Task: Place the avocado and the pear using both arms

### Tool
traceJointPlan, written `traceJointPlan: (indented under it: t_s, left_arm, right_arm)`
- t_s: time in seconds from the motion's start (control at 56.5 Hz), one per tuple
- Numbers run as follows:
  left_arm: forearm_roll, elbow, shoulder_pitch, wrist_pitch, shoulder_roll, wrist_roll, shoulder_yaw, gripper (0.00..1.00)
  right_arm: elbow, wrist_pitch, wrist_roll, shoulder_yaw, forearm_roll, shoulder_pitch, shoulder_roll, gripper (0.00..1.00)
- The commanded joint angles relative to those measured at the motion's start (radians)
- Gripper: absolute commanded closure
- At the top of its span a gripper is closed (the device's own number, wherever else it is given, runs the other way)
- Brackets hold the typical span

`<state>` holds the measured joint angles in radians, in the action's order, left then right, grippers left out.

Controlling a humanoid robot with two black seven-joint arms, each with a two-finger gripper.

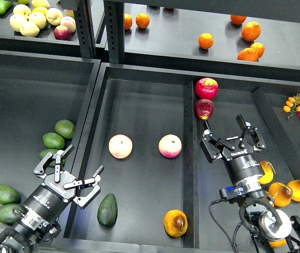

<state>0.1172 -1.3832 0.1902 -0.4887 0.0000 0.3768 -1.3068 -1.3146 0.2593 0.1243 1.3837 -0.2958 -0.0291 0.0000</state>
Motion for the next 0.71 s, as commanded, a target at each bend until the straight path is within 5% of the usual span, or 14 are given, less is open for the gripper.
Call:
traceJointPlan:
  t_s: [0.0,0.46,0.69]
  left_arm:
    - [0.001,0.0,0.0,0.0,0.0,0.004,-0.006,0.01]
    - [0.001,0.0,0.0,0.0,0.0,-0.012,-0.014,0.01]
    - [0.002,0.0,0.0,0.0,0.0,-0.061,-0.051,0.01]
  right_arm:
    - [0.0,0.0,0.0,0.0,0.0,0.0,0.0,0.0]
    - [0.0,0.0,-0.002,0.002,0.0,0.0,0.0,0.0]
    - [0.0,0.002,-0.002,0.038,0.0,0.0,0.0,0.0]
